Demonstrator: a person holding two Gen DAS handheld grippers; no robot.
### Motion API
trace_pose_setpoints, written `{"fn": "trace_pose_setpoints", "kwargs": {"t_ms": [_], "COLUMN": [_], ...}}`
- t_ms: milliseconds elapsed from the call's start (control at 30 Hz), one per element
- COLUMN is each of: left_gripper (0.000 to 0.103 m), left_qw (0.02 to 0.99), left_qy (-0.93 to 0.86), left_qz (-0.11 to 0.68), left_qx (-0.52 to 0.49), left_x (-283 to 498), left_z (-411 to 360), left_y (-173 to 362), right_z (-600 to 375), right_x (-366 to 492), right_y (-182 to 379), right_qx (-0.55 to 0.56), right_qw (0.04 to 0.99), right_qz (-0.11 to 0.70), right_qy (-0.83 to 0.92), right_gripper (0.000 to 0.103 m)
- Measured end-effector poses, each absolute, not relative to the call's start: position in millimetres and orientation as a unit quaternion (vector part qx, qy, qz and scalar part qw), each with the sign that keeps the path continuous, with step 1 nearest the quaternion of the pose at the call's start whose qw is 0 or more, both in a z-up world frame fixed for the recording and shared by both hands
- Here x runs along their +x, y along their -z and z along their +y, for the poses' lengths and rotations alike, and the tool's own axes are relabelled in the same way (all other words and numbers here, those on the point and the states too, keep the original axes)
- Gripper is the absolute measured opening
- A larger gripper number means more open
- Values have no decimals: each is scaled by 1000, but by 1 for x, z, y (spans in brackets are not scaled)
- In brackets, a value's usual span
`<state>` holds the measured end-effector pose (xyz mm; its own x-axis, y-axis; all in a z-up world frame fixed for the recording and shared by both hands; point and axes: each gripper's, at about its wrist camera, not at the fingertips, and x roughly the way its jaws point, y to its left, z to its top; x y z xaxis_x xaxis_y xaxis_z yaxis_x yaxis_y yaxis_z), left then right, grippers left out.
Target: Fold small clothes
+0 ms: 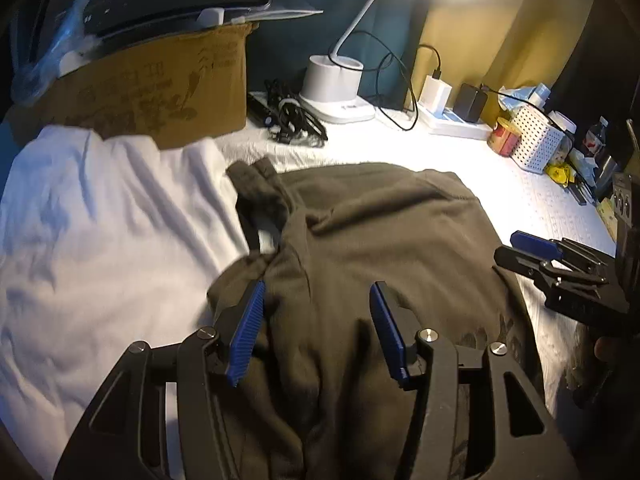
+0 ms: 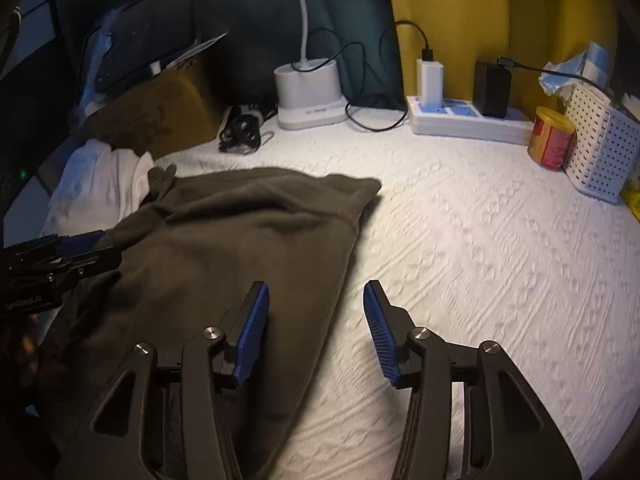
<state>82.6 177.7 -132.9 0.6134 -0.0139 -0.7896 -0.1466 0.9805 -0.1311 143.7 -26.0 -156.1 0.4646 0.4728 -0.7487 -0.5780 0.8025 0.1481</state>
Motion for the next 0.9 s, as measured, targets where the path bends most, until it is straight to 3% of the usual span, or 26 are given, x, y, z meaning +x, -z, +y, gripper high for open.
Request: {"fn": "trace_pose_setpoints", "kwargs": {"t_ms": [333,900], "left_gripper": [54,54], "left_qw": [892,906], "left_qy": [-49,-38], "left_qz": [441,410], "left_qx": [-88,-94], "left_x": [60,19], "left_z": [177,144], "left_y": [142,119], "right_z": [-35,-53], "right_x": [120,60], "right_y": [174,155], "right_qx": [-90,-78], "right_qw": [844,846], "right_qz": [435,417], "right_qy": [-301,-323], "right_gripper": [51,51]}}
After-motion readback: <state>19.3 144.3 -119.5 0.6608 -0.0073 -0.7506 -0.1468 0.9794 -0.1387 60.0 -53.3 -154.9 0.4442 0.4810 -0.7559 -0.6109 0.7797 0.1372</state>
